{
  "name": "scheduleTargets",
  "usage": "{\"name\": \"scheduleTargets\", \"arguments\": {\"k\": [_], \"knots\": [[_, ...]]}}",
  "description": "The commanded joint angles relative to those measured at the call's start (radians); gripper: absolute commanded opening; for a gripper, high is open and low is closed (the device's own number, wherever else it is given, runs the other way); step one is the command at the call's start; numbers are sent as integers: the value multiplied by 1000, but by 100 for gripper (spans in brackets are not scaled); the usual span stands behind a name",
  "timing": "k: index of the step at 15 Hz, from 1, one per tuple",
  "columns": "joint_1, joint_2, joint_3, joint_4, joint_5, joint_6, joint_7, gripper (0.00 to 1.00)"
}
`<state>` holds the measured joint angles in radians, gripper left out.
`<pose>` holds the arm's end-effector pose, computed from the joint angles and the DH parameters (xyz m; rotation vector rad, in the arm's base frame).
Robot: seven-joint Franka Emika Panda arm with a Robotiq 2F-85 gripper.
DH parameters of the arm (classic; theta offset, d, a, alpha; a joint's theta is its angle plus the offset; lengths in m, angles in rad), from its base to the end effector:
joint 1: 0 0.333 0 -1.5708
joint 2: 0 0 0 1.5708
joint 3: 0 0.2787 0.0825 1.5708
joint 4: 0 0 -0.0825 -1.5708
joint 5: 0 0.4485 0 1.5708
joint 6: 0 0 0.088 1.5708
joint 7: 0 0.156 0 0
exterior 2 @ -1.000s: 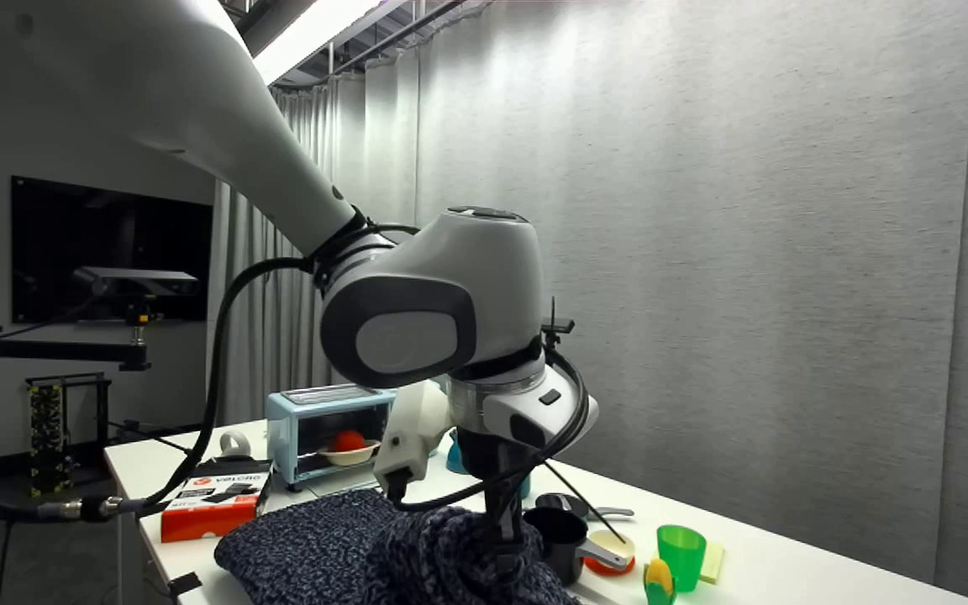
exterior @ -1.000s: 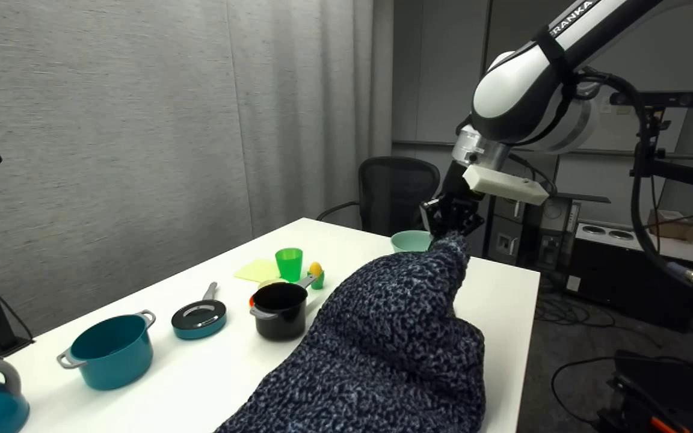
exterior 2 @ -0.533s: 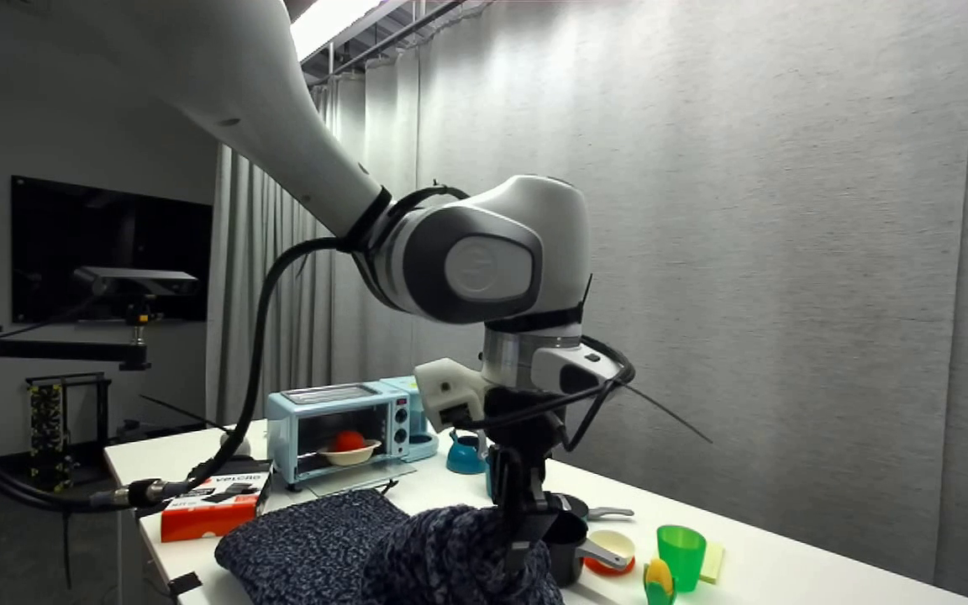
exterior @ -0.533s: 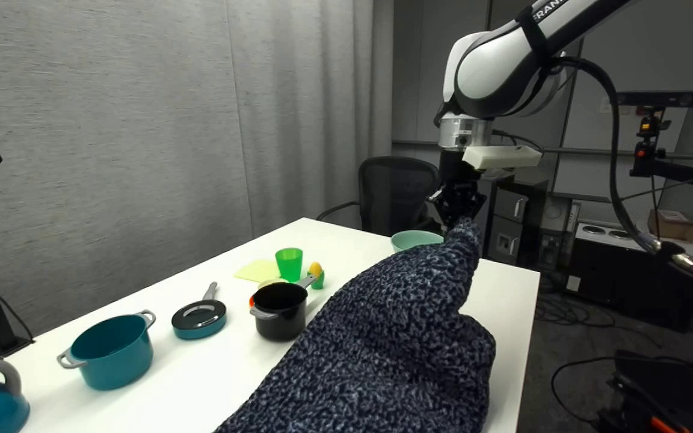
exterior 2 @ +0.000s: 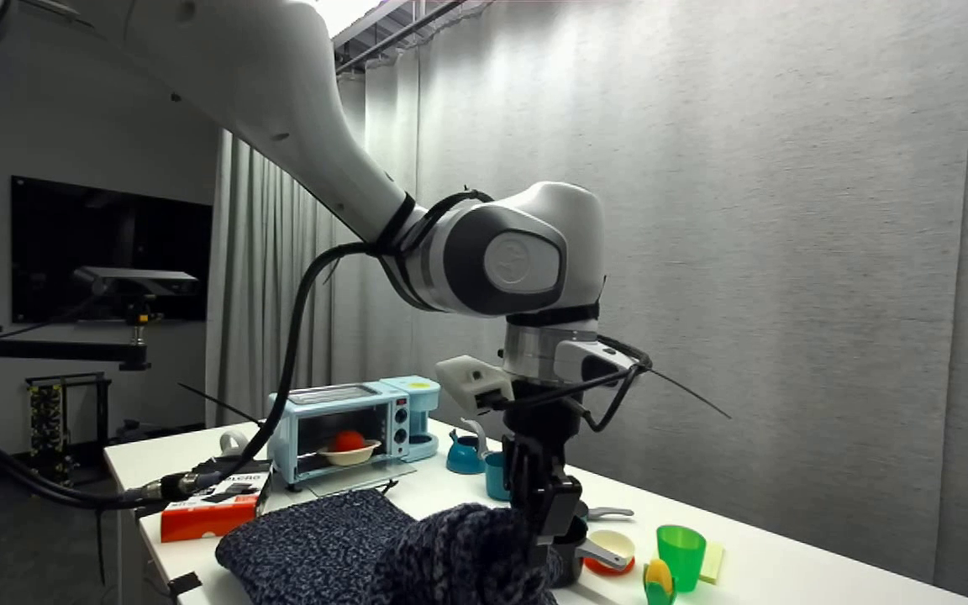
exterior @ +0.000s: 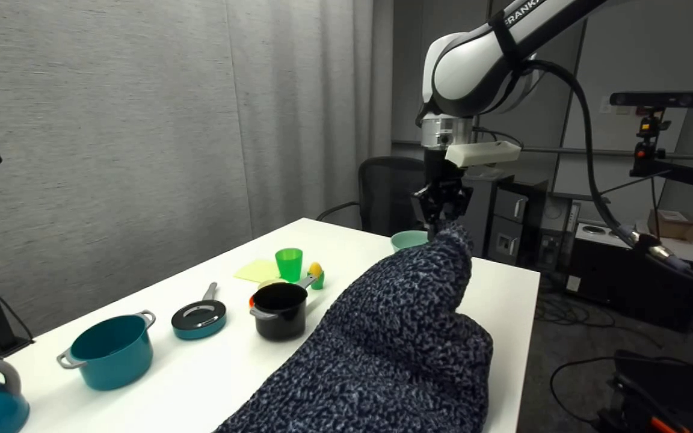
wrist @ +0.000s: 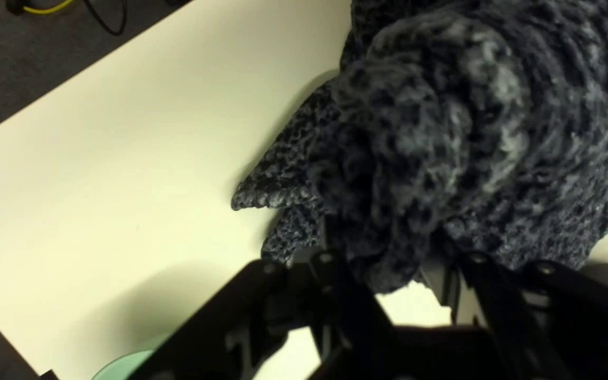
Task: Unfold the blanket
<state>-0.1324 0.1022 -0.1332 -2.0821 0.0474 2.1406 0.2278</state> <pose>0.5856 -0.1559 0.2519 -3.0099 0.7998 0.0656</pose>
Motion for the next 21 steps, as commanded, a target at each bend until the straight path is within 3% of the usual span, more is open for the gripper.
{"name": "scheduleTargets", "arguments": {"k": [1, 4, 5, 10, 15, 21], "knots": [[31, 54, 38, 12, 65, 13, -19, 73], [56, 91, 84, -10, 161, 24, -40, 96], [62, 102, 96, -17, 191, 24, -45, 99], [81, 107, 116, -27, 237, 40, -31, 100], [94, 12, 131, -32, 247, 97, -31, 100], [123, -106, 151, -169, 403, 268, 98, 100]]}}
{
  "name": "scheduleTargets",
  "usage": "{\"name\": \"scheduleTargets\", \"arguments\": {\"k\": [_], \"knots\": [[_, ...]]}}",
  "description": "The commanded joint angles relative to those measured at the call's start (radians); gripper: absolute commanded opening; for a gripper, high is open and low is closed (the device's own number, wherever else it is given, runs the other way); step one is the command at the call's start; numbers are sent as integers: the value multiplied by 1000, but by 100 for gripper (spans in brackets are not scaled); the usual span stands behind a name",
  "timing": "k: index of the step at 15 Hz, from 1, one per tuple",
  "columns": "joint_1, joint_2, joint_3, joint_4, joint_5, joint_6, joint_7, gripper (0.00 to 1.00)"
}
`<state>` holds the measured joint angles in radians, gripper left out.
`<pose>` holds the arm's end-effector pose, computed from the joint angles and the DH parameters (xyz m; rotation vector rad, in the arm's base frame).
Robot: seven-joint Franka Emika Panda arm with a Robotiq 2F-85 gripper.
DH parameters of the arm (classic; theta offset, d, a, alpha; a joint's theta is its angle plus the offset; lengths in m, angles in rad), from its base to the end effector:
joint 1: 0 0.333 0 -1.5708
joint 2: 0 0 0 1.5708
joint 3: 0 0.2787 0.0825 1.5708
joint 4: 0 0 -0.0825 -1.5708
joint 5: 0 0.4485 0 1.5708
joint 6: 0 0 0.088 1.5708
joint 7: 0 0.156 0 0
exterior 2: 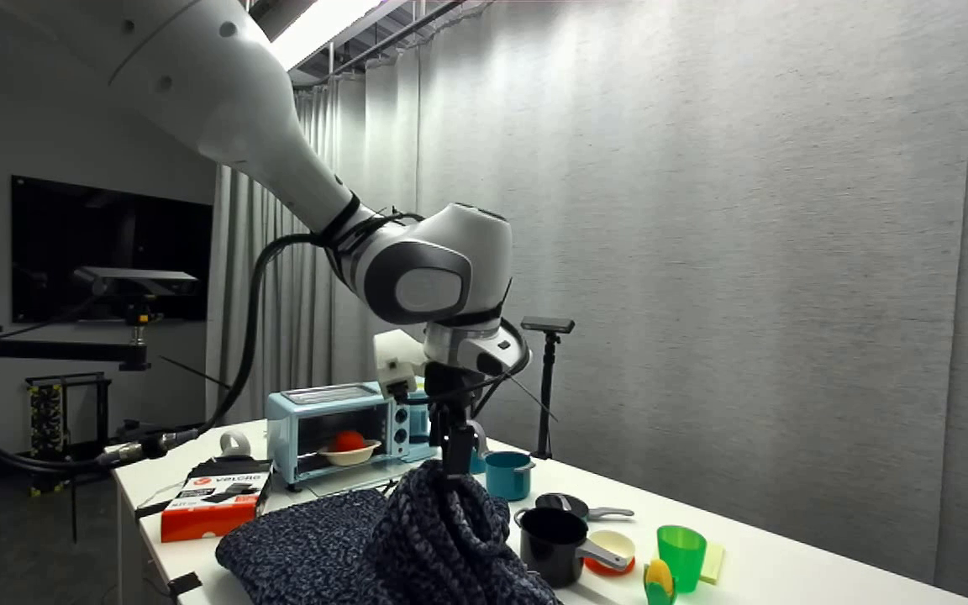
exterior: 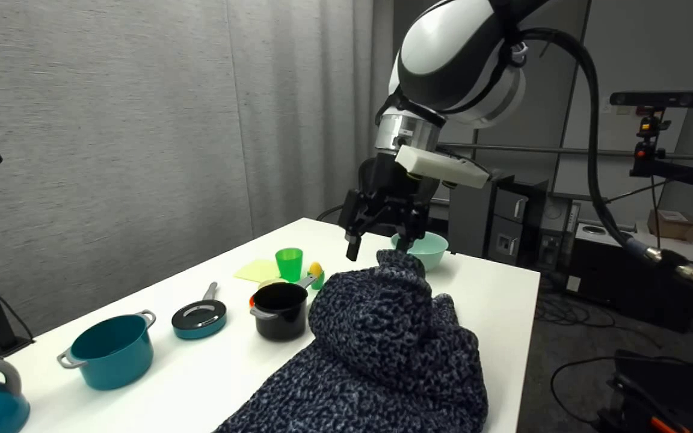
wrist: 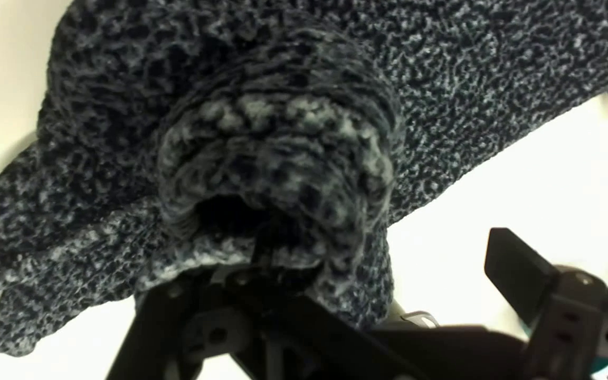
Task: Unfold the blanket
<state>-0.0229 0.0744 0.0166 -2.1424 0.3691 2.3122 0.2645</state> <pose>0.6156 0.0163 0.2568 -2.7547 0.7163 -0.0811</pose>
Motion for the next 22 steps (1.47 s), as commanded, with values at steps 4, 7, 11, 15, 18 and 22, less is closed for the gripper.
{"name": "scheduleTargets", "arguments": {"k": [4, 7, 11, 15, 18, 22], "knots": [[10, -190, -10, -265, 208, 203, 128, 100], [2, -263, -24, -323, 271, 259, 184, 100], [0, -304, -44, -336, 389, 326, 228, 100], [37, -295, -38, -342, 631, 381, 193, 100], [61, -304, -42, -344, 830, 401, 145, 100], [18, -275, -7, -310, 653, 244, 244, 100]]}}
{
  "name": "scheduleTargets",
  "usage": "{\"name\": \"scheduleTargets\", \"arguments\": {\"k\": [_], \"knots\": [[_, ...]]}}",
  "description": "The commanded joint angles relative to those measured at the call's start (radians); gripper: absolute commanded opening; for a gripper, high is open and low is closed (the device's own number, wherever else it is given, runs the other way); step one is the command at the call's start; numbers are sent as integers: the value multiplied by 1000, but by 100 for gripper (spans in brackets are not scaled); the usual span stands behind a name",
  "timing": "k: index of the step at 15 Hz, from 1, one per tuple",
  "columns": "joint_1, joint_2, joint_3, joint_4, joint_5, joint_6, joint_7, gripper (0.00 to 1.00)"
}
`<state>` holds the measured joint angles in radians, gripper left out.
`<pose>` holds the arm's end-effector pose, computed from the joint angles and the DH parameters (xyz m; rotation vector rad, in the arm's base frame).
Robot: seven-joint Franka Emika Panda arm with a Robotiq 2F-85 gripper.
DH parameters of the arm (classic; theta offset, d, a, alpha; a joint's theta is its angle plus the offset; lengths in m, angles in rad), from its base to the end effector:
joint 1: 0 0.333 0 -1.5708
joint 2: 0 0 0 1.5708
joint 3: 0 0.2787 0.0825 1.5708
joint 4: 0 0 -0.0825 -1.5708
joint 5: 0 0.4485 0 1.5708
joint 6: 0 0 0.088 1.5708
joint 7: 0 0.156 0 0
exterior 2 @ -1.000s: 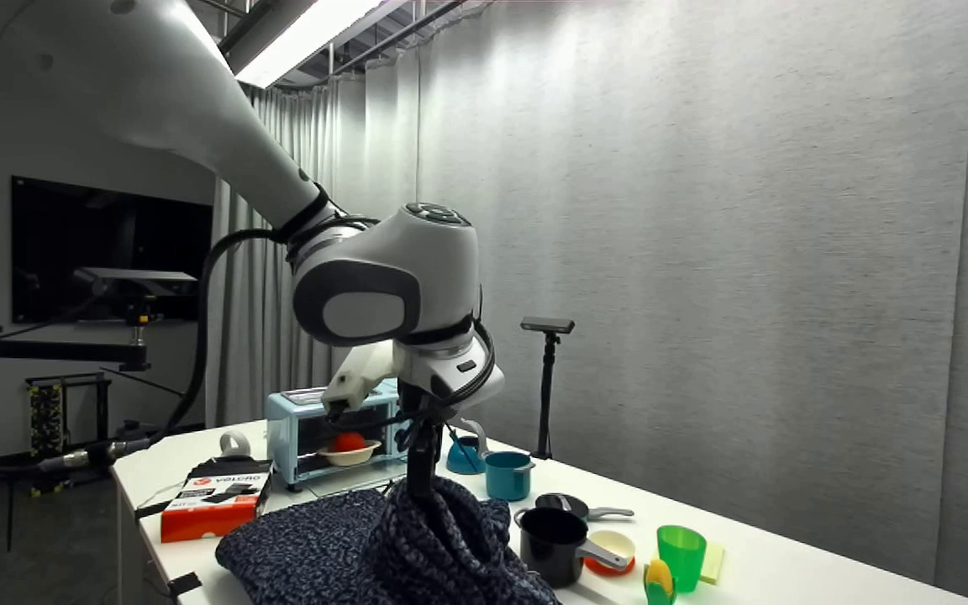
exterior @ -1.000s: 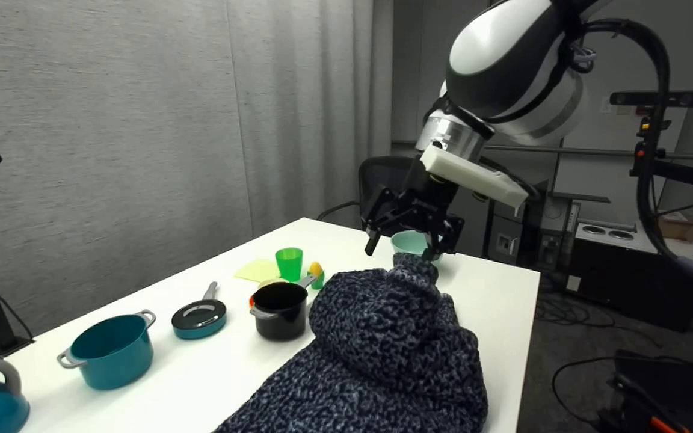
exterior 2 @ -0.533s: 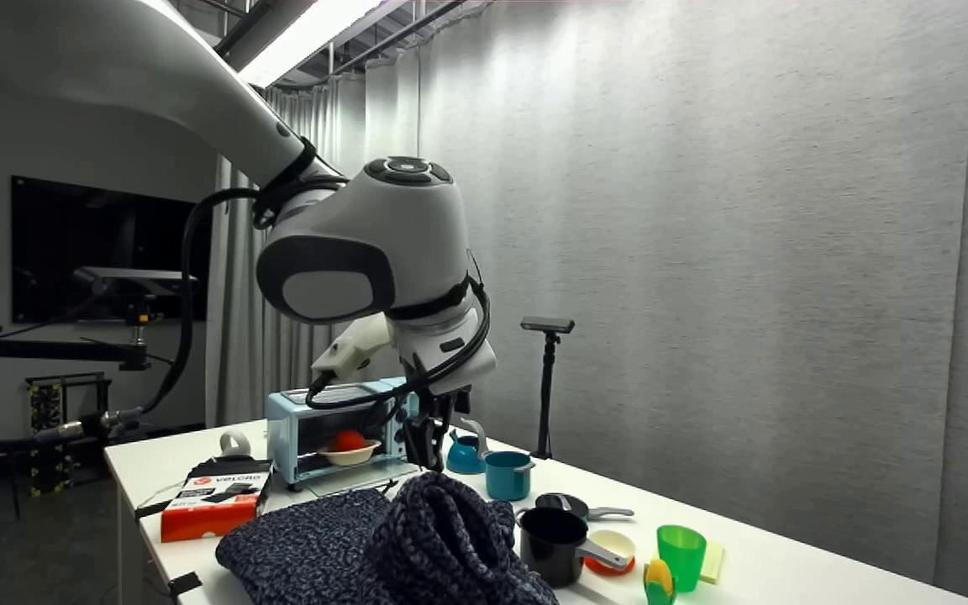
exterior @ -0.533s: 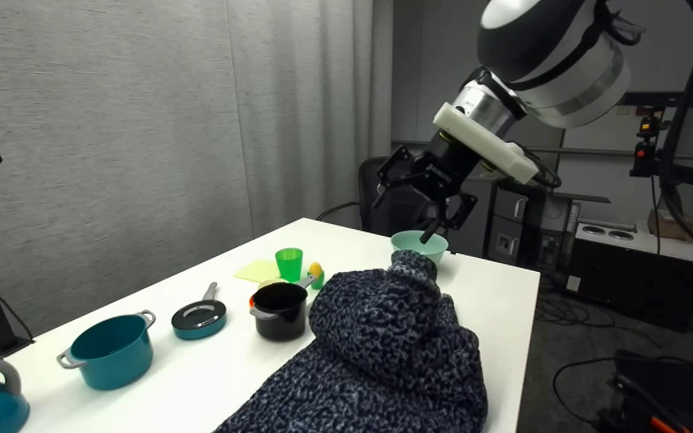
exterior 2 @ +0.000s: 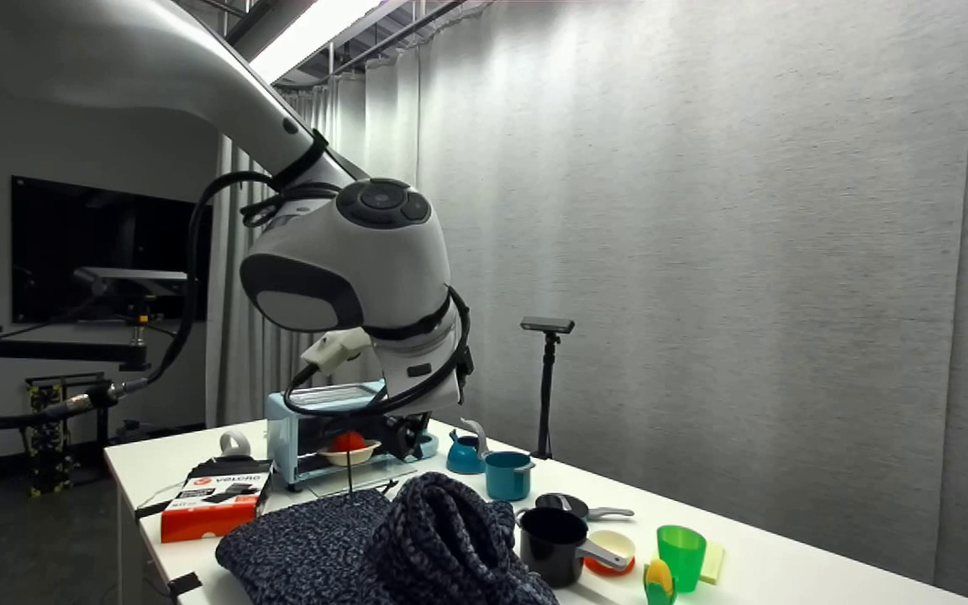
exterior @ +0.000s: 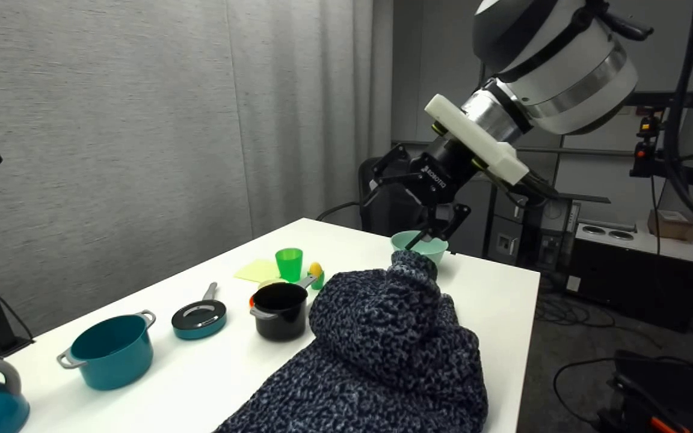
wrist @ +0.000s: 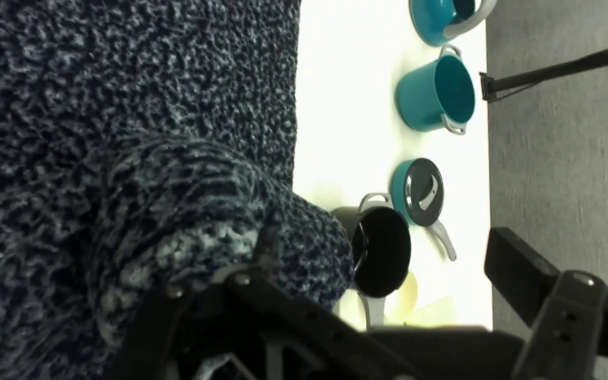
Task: Unfold the blanket
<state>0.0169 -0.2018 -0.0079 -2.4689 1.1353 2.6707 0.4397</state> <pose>0.5614 -0.0017 0.2859 -1.8438 1.5107 -0.2308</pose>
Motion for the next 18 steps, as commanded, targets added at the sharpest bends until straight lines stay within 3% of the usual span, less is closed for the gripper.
{"name": "scheduleTargets", "arguments": {"k": [1, 5, 8, 18], "knots": [[-26, 9, 17, 34, -176, -192, 109, 100], [-19, 22, 19, 106, -286, -355, 181, 100], [-36, 22, 34, 144, -454, -454, 361, 100], [-66, -22, 34, 136, -843, -593, 880, 100]]}}
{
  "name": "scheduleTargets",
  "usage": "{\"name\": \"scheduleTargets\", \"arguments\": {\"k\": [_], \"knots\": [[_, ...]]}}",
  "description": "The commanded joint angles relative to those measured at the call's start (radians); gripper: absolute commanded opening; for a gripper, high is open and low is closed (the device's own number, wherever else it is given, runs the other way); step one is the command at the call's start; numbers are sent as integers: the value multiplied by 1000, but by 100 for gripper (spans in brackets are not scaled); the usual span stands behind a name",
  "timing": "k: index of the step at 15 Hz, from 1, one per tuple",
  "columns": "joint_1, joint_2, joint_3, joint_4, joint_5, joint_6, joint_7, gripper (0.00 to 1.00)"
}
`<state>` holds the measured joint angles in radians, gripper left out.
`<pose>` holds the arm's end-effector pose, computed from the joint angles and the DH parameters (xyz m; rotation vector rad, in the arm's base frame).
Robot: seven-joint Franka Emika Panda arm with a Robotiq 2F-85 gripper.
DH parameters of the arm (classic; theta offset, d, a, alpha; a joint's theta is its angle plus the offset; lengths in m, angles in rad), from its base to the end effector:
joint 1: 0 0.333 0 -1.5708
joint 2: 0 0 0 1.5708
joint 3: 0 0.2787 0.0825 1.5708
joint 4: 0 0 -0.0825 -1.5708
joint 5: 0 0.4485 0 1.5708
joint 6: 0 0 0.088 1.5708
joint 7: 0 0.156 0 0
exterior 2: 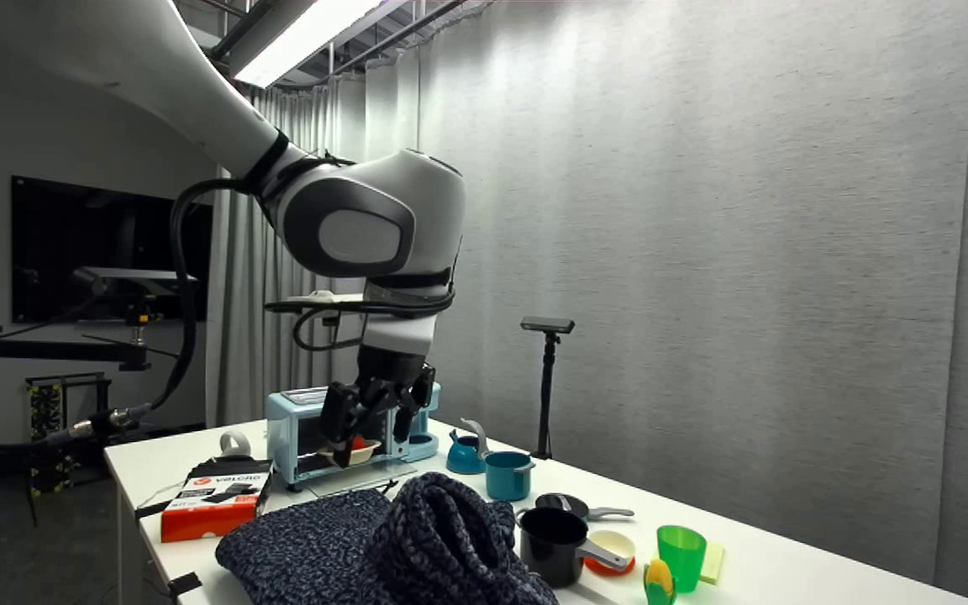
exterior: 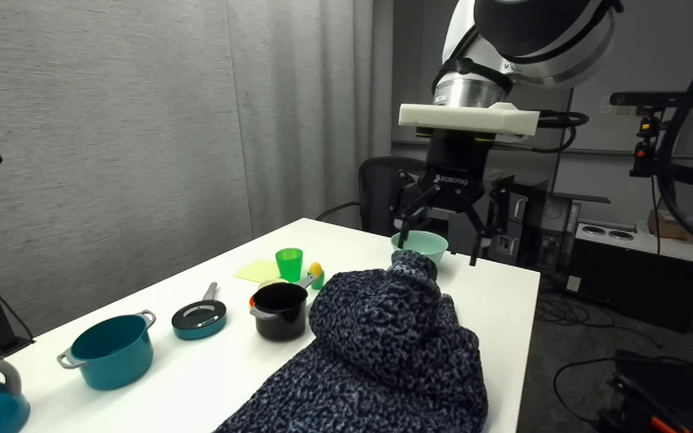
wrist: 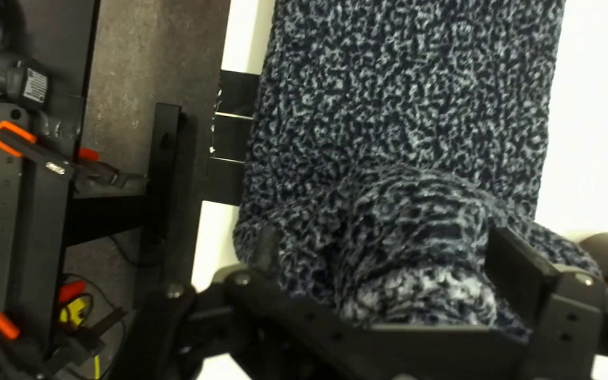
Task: Unfold the blanket
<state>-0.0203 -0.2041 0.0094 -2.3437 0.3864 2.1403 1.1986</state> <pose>0.5384 0.0256 0.2998 -2.1706 1.8653 0.2598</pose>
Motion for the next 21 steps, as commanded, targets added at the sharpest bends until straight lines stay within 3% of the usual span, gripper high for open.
{"name": "scheduleTargets", "arguments": {"k": [1, 11, 17, 21], "knots": [[-29, -16, 19, 11, -129, -53, 145, 100], [-30, -5, 35, -9, -435, 65, 314, 100], [-25, 43, 28, -54, -501, 293, 306, 100], [-13, 79, 14, -117, -435, 574, 246, 100]]}}
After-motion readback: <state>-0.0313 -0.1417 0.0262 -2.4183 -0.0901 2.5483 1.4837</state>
